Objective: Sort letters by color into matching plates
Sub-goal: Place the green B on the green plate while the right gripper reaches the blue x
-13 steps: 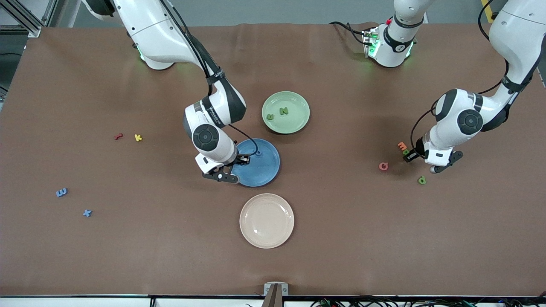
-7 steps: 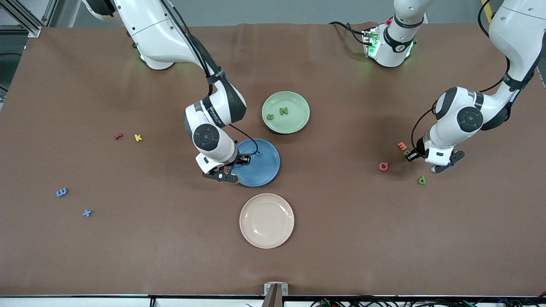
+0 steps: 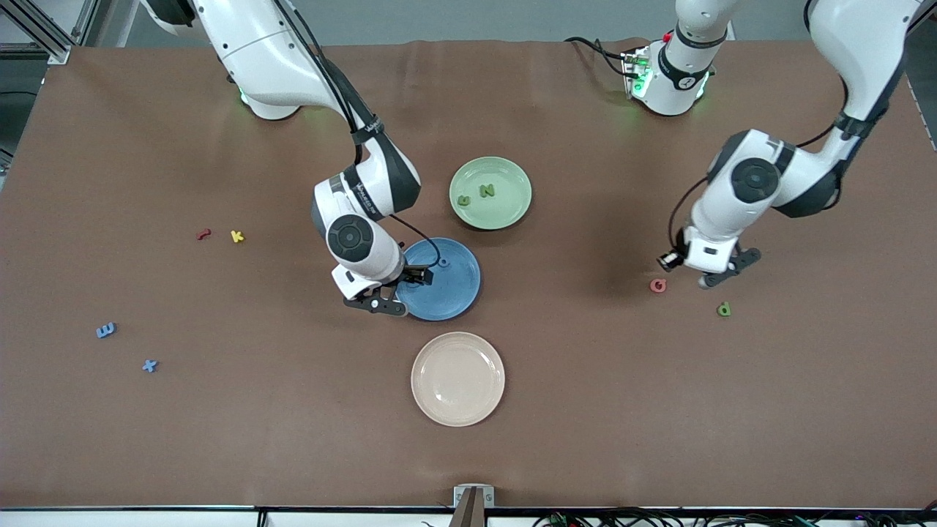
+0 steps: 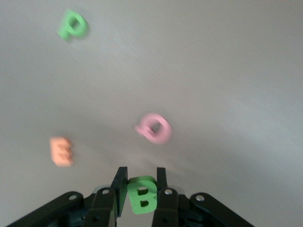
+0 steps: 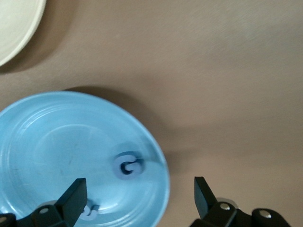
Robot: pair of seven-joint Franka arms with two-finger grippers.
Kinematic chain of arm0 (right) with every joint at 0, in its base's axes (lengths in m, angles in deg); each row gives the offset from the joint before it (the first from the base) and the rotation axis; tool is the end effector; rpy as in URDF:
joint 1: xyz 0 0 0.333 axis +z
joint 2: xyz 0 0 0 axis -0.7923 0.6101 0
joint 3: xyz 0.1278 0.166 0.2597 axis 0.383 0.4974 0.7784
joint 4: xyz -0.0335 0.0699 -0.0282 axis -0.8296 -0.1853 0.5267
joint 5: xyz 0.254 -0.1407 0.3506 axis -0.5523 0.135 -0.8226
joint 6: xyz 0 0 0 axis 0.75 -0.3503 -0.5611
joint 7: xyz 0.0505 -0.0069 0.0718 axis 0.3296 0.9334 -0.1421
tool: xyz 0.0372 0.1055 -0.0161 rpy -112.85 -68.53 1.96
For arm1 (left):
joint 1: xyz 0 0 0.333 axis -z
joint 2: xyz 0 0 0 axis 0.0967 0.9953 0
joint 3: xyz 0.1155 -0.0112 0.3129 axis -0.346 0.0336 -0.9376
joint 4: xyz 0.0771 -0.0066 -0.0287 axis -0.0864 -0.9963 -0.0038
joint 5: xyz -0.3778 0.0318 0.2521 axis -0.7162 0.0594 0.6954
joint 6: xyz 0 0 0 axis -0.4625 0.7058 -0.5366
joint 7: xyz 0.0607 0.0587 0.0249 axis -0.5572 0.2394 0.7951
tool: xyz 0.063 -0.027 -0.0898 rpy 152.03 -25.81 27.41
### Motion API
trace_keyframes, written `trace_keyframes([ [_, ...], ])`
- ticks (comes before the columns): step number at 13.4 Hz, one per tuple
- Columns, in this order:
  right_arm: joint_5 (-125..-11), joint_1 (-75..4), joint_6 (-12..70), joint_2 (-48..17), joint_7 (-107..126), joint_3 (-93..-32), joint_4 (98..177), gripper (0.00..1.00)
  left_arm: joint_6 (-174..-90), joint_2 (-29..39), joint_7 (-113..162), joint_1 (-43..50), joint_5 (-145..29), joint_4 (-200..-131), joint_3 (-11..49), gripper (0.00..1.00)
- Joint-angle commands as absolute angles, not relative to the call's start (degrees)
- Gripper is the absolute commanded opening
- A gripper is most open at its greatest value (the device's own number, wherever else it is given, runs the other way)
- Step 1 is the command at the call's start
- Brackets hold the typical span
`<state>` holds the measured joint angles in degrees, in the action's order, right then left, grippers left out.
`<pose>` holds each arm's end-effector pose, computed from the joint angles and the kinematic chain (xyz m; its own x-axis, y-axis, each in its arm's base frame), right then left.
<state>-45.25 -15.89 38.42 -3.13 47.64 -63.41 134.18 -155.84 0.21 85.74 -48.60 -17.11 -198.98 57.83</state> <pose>0.6201 0.3791 0.1999 0.9711 -0.1763 -0.1608 -0.1838 -0.9824 -0.0326 0.5376 -0.1535 0.2163 0.8644 0.5014 0.0380 0.5022 -0.8646 -0.0144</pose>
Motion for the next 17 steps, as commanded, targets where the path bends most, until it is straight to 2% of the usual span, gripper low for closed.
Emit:
trace_keyframes([
  [1,-45.89,-20.48,35.31,-6.27,41.09,-63.09,135.07,1.0,-153.63,-0.31,95.94,-46.0,-16.18,-199.88,63.28,0.0],
  [6,-43.7,-31.2,34.07,-6.63,23.17,-64.05,135.42,1.0,-153.54,4.0,116.33,-27.3,-16.27,-196.19,63.13,0.0],
  [11,-36.14,-43.32,36.97,-6.19,9.45,-64.05,134.81,1.0,-153.63,7.86,126.36,-16.03,-16.18,-193.56,61.81,0.0],
  [15,-35.87,-52.03,37.85,-5.4,-5.66,-64.05,131.83,1.0,-153.71,10.76,135.15,1.0,-16.18,-187.77,50.94,0.0],
  [17,-35.87,-55.11,37.85,-4.97,-10.51,-64.05,130.77,1.0,-153.72,12.69,138.94,6.38,-16.09,-185.21,47.23,0.0],
])
